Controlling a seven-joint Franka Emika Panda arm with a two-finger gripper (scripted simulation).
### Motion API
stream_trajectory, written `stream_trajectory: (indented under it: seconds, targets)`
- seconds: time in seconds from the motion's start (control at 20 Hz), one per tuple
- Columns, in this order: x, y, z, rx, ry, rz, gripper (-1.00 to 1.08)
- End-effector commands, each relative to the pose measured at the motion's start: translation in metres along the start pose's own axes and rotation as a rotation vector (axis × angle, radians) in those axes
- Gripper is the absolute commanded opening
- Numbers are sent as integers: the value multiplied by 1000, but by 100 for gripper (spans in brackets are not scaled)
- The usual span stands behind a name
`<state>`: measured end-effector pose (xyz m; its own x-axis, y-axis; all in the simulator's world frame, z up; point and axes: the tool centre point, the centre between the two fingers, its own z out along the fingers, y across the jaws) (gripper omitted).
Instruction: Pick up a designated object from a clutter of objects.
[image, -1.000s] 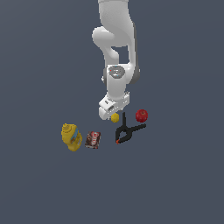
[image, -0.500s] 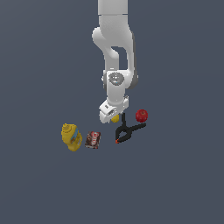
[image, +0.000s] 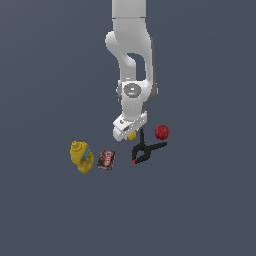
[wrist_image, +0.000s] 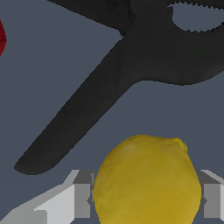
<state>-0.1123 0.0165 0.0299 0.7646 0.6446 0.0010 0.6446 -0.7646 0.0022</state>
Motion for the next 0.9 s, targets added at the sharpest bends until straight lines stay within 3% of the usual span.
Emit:
stream_trajectory:
  seconds: [0.0, 0.45, 0.85]
  targets:
    - [1, -2, 2, 3, -1, -4, -100]
    - [6, -1, -10, -1, 0, 0, -100]
    - [28, -5, -47, 0, -1, -2, -100]
